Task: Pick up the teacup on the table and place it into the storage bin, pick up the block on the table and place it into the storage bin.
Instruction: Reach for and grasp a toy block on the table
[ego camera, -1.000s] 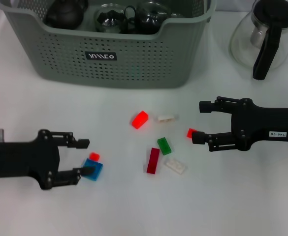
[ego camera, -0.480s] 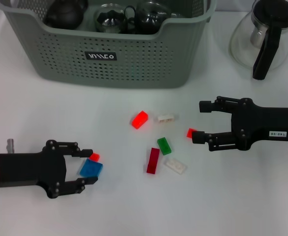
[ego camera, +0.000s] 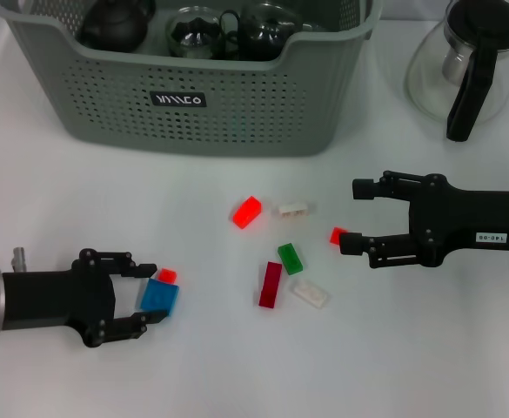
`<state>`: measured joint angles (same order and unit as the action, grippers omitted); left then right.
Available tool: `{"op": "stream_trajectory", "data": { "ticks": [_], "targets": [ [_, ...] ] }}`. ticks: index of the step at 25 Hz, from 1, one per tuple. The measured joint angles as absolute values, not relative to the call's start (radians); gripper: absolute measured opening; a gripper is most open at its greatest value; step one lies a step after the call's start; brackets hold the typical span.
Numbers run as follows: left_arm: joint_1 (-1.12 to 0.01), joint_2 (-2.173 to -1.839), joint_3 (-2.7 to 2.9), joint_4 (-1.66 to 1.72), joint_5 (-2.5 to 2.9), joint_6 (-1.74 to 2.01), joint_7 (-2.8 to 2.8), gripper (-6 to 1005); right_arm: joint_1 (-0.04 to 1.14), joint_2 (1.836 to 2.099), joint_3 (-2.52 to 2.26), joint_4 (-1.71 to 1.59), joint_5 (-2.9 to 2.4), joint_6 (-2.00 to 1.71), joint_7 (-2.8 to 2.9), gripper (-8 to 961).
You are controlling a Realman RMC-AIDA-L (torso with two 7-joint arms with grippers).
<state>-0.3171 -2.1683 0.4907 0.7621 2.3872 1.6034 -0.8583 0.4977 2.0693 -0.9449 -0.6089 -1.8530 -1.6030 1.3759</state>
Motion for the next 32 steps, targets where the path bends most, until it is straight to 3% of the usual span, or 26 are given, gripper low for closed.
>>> {"op": "stream_trajectory", "data": {
  "ticks": [32],
  "targets": [
    [-0.316,-2.172,0.497,0.747,2.377,1.614,-0.839,588,0.498,2.069,-0.945,-0.607,-1.853,-1.603,1.376,955]
  ]
}}
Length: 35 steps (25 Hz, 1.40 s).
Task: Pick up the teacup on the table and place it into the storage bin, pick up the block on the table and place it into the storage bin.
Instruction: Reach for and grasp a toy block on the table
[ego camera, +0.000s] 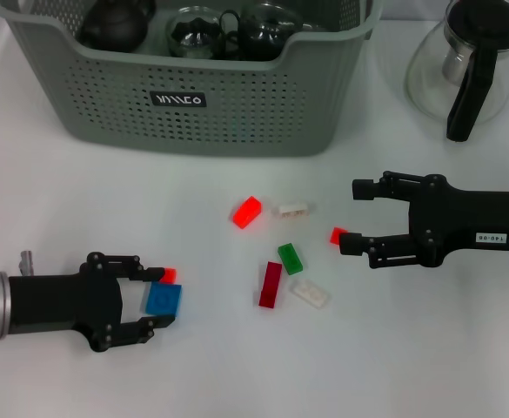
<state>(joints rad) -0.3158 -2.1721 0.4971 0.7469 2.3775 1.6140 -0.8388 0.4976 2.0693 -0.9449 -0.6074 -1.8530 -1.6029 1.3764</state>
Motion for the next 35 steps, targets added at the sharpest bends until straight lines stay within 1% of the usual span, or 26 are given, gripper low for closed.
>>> {"op": "stream_trajectory", "data": {
  "ticks": [35],
  "targets": [
    [-0.304,-2.171,0.497,0.736,2.382,1.617,-0.839,586,0.495,2.071,-0.945,-0.607,-1.853,-1.603,1.376,955]
  ]
}}
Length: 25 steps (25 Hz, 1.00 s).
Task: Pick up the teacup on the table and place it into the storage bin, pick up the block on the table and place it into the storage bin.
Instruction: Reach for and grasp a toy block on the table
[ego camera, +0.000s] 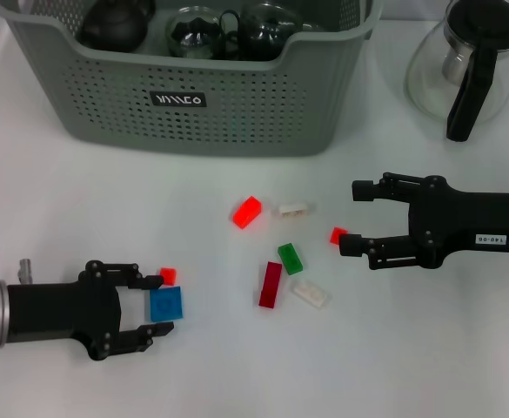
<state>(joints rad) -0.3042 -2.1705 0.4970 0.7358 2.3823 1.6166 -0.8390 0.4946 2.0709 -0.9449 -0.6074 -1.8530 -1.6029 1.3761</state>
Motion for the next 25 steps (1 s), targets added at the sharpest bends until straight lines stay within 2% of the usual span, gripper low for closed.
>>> {"op": "stream_trajectory", "data": {
  "ticks": [13,25],
  "targets": [
    [-0.307,-2.172,0.503,0.733,2.383,1.604,-0.841,585,0.494,2.071,-0.945,-0.607,-1.853,-1.603,1.376,956],
    [-0.311,-2.171,0.503,0.749,2.383,1.593,-0.887,425,0.498,2.071,-0.945,-0.607,-1.853,-1.604,1.378,955]
  ]
}}
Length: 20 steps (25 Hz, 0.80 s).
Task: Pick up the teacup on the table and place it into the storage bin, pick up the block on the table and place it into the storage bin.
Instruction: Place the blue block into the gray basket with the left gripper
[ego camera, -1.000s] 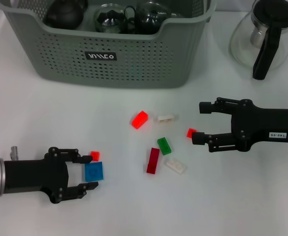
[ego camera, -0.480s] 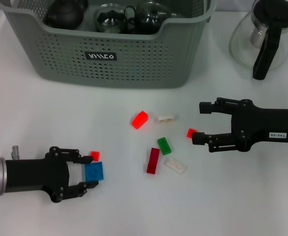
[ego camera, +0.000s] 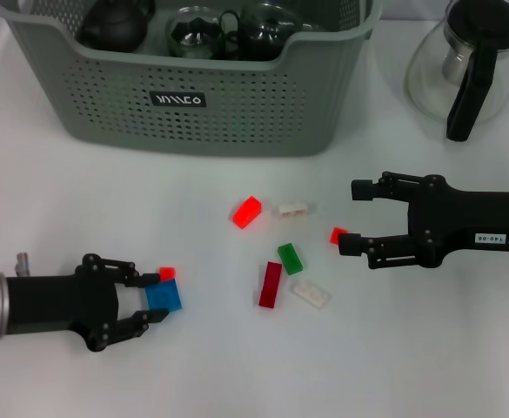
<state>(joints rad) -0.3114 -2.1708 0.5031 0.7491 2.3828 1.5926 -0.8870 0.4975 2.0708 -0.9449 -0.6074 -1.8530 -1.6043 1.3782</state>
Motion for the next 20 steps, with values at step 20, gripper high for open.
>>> {"op": "stream_trajectory", "data": {
  "ticks": [20],
  "targets": [
    [-0.384,-2.098,0.117,0.638,1.823,2.024,-1.190,410,0.500,2.071,-0.945,-0.607,-1.853,-1.604,1.376,956]
  ]
}}
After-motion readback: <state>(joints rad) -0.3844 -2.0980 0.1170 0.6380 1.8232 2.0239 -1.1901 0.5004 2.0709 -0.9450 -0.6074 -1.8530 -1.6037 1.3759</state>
